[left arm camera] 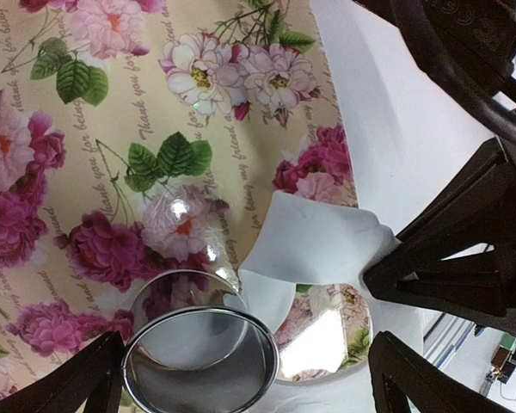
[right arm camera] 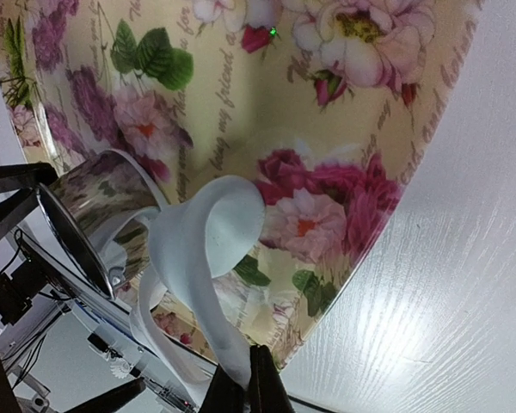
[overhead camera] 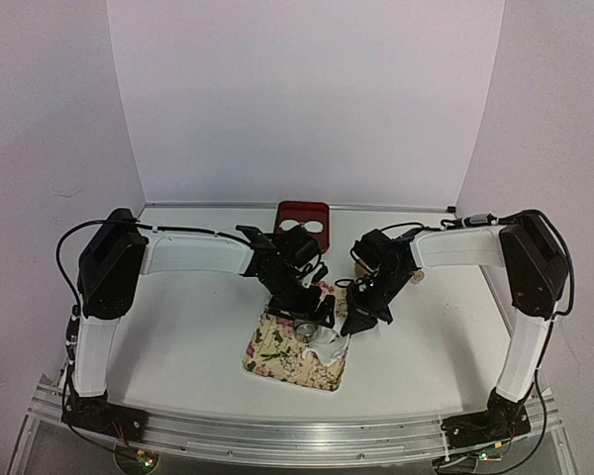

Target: Roll out the dumpling wrappers from the dough

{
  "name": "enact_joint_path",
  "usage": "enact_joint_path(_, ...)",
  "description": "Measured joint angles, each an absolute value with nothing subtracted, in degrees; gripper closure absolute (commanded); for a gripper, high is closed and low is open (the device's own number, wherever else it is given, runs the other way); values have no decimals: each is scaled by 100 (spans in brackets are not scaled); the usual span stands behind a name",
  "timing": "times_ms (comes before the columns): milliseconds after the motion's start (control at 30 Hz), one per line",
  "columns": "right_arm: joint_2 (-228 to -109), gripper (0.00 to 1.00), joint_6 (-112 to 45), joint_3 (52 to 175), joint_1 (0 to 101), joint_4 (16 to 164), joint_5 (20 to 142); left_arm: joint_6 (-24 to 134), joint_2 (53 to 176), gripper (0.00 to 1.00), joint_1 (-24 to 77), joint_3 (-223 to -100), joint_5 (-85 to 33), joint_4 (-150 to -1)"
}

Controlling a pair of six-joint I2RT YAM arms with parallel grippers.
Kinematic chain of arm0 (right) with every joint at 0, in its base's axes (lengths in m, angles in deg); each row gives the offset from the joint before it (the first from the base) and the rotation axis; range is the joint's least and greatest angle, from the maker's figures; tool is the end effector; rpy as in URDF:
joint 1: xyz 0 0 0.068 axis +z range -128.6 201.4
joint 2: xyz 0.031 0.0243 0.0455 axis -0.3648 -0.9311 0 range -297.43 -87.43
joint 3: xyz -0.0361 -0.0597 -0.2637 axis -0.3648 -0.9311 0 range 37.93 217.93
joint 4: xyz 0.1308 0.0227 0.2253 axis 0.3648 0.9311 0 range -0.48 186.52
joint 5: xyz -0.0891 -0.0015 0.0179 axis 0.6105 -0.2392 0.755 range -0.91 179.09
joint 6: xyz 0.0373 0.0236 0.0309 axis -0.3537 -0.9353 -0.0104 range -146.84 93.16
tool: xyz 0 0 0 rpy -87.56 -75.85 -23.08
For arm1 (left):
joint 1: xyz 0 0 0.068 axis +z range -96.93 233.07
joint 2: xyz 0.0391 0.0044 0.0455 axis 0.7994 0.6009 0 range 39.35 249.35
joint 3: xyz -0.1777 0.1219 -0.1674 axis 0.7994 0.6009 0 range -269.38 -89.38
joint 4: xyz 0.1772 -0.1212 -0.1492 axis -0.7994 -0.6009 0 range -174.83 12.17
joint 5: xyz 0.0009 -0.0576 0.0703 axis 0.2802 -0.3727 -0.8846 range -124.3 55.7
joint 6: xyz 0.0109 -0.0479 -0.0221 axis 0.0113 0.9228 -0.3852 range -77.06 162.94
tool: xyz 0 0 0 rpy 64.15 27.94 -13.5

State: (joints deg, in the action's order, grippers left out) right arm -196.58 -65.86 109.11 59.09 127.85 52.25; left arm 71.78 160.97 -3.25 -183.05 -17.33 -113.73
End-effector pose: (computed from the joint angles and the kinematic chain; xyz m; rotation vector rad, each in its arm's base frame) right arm 0.2725 0.2377 0.1599 0.0788 -2.7760 -0.9317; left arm 0.2412 -0.3807 0.1796 0.7872 2.7961 -0.7751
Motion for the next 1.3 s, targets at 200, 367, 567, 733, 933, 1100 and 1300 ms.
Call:
enact_joint_path(200, -19705, 100, -6560, 10964, 5909, 12816, 5225, 7196, 16095, 0, -325, -18231, -1629, -11319)
enact_joint_path(367, -19717, 100, -6558, 10969, 5909, 12822, 5223, 7194, 16095, 1, -343, -18222, -1601, -11300)
enact_joint_path(567, -19717, 100, -6558, 10970, 5909, 12826, 5223, 7190, 16095, 0, -351, -18222, -1582, -11272)
enact_joint_path(733, -19719, 100, -6558, 10970, 5909, 12837, 5223, 7174, 16095, 1, -357, -18224, -1602, -11281)
enact_joint_path(933, -19719, 100, -6560, 10972, 5909, 12844, 5223, 7083, 16095, 0, -448, -18239, -1937, -11529)
enact_joint_path(1100, -19719, 100, -6558, 10972, 5909, 12850, 5223, 6994, 16135, 0, -543, -18413, -2305, -11868)
enact_joint_path(1300, -19722, 100, -6559, 10973, 5909, 12864, 5222, 6906, 16201, 1, -584, -18719, -2573, -11983)
